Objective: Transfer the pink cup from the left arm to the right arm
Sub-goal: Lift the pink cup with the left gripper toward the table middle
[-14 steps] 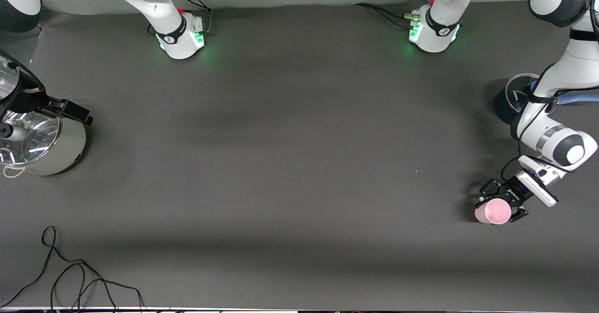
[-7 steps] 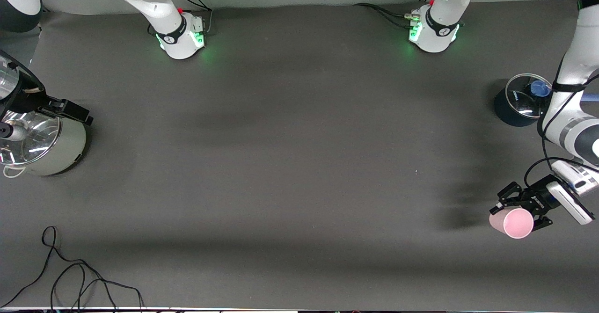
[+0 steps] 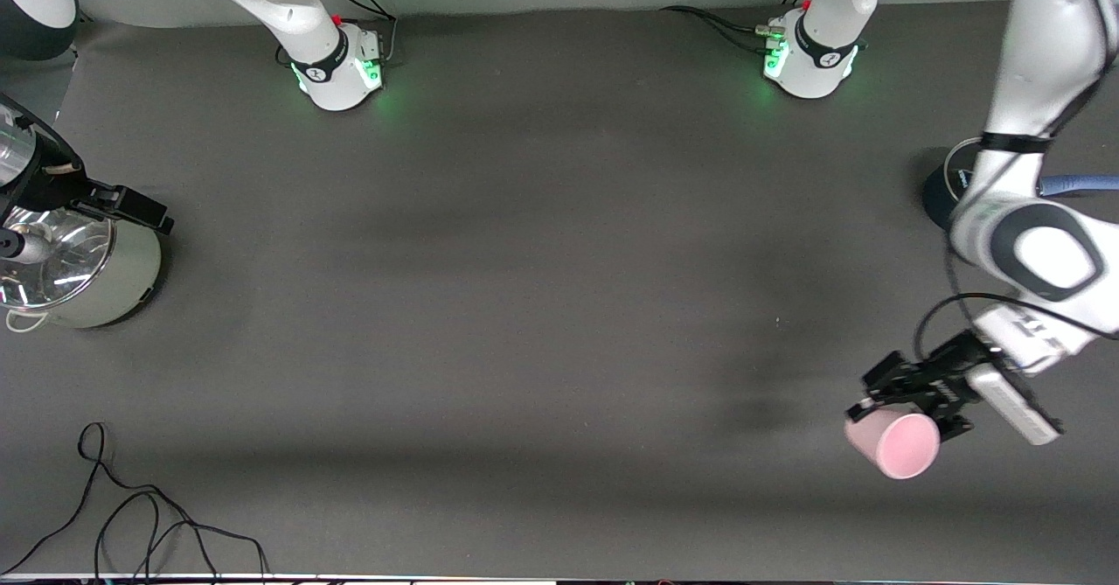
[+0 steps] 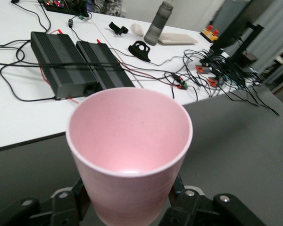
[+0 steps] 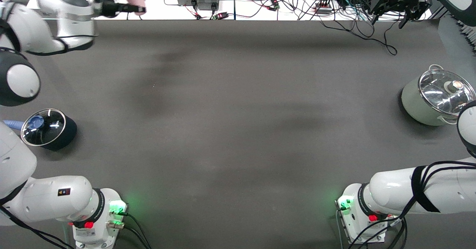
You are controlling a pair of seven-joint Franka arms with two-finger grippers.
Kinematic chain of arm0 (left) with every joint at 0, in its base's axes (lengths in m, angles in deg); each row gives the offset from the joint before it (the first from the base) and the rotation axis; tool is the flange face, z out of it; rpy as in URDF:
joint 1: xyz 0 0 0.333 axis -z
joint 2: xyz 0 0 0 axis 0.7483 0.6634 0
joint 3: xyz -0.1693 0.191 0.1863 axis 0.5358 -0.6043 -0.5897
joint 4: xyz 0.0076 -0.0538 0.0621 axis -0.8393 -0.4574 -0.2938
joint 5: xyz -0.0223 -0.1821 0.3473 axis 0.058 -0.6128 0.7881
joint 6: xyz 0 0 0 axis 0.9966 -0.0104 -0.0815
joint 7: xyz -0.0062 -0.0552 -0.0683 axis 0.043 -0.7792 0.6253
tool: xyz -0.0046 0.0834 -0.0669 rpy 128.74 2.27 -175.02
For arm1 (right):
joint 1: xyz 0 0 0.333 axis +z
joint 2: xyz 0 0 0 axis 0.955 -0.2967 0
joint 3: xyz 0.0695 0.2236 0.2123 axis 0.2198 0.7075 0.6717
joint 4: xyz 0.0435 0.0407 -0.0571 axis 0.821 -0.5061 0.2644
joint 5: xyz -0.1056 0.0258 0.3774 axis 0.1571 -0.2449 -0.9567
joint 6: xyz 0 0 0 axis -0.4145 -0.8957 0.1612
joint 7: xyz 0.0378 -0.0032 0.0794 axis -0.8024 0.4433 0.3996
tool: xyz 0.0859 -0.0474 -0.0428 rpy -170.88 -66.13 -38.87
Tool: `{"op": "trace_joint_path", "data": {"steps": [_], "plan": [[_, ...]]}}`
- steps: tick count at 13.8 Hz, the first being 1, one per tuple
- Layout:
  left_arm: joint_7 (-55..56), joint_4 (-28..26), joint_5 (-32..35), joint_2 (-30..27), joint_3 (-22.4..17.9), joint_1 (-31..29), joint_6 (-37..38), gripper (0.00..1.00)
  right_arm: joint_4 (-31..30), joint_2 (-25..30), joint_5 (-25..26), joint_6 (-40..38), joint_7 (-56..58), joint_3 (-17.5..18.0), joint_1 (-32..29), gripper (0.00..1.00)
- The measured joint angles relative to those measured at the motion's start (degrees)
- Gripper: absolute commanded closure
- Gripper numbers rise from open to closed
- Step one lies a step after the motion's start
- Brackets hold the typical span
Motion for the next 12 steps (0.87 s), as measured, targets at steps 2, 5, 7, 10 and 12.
{"op": "trace_joint_path", "data": {"steps": [2, 5, 7, 10, 12], "plan": [[6.7, -0.1, -0.3, -0.6, 1.0, 8.6, -12.8, 0.71, 0.0, 0.0, 0.0, 0.0, 0.0, 0.0, 0.0, 0.0], [15.0, -0.5, -0.4, -0.4, 4.3, 19.8, -33.7, 0.71, 0.0, 0.0, 0.0, 0.0, 0.0, 0.0, 0.0, 0.0], [18.6, -0.6, -0.5, 0.2, 5.2, 26.7, -42.6, 0.71, 0.0, 0.0, 0.0, 0.0, 0.0, 0.0, -0.1, 0.0], [21.5, -0.6, -0.6, 0.4, 5.3, 34.5, -47.7, 0.71, 0.0, 0.0, 0.0, 0.0, 0.0, 0.1, 0.1, 0.0], [22.4, -0.7, -0.7, 0.5, 5.3, 39.5, -51.6, 0.71, 0.1, 0.0, -0.2, 0.0, 0.0, 0.5, 0.1, 0.0]]}}
